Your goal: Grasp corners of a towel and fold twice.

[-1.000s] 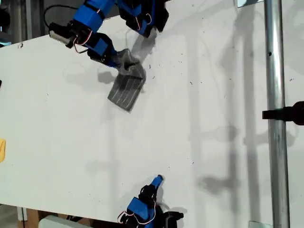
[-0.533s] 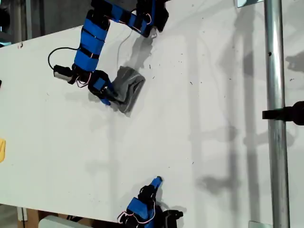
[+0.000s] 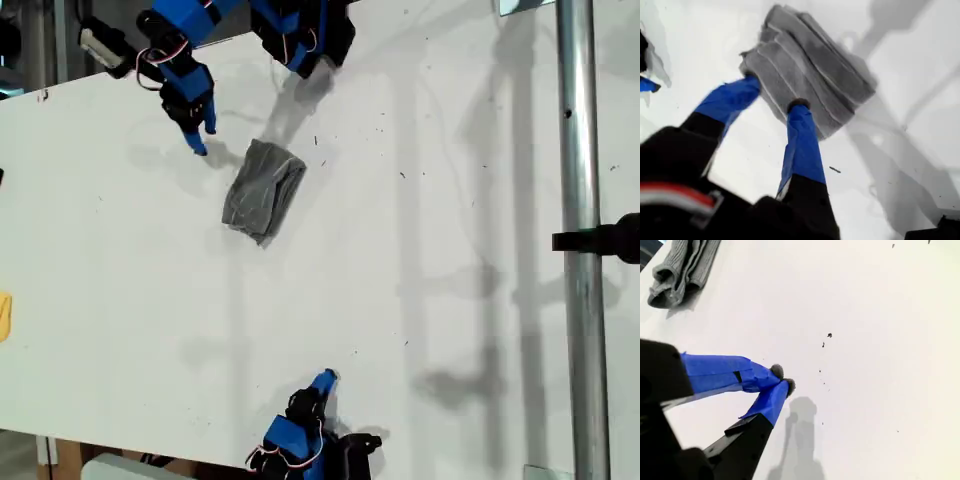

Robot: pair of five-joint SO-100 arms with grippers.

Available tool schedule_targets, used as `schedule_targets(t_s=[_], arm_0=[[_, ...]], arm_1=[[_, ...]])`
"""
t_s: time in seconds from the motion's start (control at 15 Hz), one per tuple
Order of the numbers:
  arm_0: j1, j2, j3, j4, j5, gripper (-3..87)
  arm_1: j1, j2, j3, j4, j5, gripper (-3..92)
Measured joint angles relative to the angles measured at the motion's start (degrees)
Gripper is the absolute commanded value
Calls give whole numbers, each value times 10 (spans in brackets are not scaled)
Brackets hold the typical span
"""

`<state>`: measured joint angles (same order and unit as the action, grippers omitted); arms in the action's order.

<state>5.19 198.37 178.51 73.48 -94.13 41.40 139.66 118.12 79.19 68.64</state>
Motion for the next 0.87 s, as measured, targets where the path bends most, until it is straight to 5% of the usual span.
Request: schedule_targets(t_s=[0.07, 0.27, 0.33, 0.47, 0.87], arm_0=[[-3, 0, 0, 0, 55, -22], [3, 0, 0, 0, 372, -23], [4, 1, 0, 0, 389, -23], [1, 1, 0, 0, 395, -23], [2, 1, 0, 0, 396, -23]], arm_1=[[-47, 110, 105, -5, 45, -3], [-204, 315, 367, -47, 172, 24], [-217, 376, 417, -41, 192, 106], [-239, 468, 477, 1, 237, 117], [-207, 484, 483, 17, 178, 117]])
